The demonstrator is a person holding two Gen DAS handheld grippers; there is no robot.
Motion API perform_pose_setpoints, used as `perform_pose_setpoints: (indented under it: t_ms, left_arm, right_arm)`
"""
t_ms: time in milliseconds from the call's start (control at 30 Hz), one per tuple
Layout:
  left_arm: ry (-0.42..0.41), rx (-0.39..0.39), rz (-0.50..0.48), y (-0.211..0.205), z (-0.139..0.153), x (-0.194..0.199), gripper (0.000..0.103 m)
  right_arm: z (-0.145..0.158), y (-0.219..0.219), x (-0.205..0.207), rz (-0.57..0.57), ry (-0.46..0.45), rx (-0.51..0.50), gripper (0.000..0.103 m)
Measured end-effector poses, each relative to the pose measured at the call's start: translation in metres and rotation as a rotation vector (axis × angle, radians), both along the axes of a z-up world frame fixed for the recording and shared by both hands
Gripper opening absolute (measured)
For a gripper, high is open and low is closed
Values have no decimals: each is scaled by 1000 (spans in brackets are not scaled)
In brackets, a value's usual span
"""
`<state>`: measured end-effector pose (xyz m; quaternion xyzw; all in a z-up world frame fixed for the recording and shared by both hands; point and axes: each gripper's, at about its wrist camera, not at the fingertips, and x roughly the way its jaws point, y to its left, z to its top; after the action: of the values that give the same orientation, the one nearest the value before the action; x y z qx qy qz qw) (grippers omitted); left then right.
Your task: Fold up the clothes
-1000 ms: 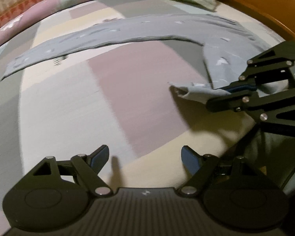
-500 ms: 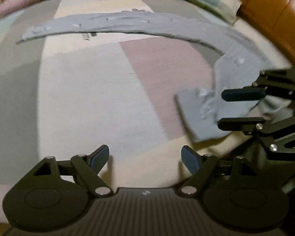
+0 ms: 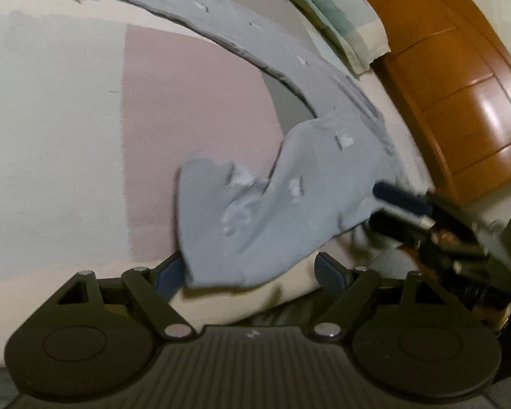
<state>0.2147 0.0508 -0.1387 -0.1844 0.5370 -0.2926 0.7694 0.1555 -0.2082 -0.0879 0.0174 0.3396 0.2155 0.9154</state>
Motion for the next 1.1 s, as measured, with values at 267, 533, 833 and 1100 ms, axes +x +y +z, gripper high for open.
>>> perform_pose_setpoints:
  t_ms: [267,533,833,1100]
  left_arm:
    - [31,-141,77,-2,-12,27,80]
    - [-1,25,152,11,-11,17,3]
    - [-194,218,131,26,54,10,3]
    - [-215,340,270,91,79,4,3]
  right_arm:
    - [1,-16,-2,-26,-15,47,59]
    - [-6,-35,-5,-95,14,54,60]
    - [-1,-76,-31,-198,16,58,61]
    - [3,-106,-50,-321,41,97,61]
